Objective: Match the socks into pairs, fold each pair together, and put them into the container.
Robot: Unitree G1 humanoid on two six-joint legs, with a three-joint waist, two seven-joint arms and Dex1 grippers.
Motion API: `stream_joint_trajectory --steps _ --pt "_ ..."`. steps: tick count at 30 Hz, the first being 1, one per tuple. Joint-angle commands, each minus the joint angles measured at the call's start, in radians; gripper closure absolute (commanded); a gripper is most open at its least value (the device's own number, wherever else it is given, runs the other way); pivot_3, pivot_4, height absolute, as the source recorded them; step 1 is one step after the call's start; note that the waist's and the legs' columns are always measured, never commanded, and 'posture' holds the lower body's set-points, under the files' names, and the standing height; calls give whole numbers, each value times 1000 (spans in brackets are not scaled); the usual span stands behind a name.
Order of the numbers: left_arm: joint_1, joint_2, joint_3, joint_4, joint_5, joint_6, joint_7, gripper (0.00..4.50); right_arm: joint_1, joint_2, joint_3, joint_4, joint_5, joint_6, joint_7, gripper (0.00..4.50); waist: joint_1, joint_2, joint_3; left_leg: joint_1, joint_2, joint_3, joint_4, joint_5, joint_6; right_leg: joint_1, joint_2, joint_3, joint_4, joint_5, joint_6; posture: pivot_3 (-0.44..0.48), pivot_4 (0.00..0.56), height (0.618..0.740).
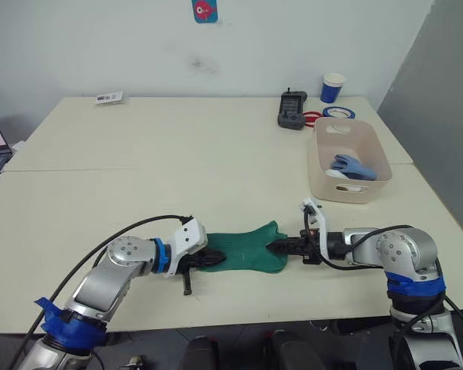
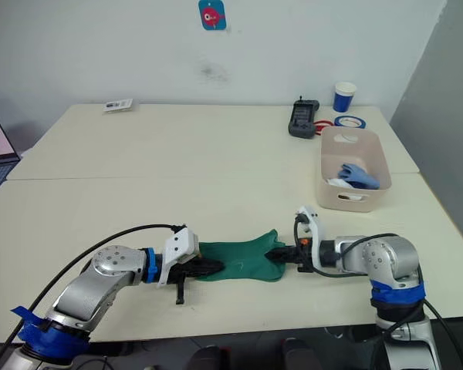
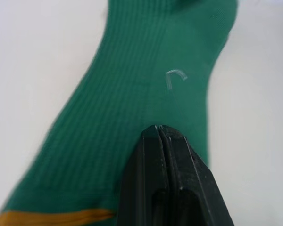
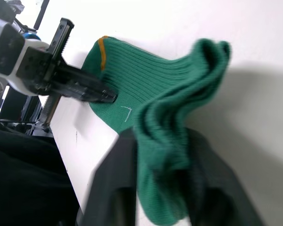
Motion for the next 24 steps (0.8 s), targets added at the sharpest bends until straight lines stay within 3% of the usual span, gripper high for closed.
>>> stream_joint_trajectory --steps 1,6,13,18,24 --pt "-29 26 71 -38 -62 15 -28 4500 13 -29 -40 -44 63 23 26 4482 0 0 0 0 0 0 0 0 0 0 0 0 0 0 0 0 150 740" --pt "-30 34 73 -69 -87 30 -43 4500 41 -112 -70 -50 136 62 94 4482 0 0 0 0 -1 1 0 0 0 0 0 1 -1 0 0 0 150 740" --pt "-31 14 22 -51 -29 0 -18 4500 42 -209 -38 10 132 2 153 4482 0 0 0 0 0 0 0 0 0 0 1 1 -1 0 0 0 150 740" --pt "-56 -33 -38 -14 36 -7 25 4500 22 -201 4 21 130 -35 161 4482 0 0 0 0 0 0 0 0 0 0 4 0 -1 0 0 0 150 740" --pt "-22 3 -127 5 151 0 43 4500 -8 -194 42 -43 151 -56 167 4482 -1 0 0 0 0 0 0 0 0 0 5 1 -1 0 0 0 150 740"
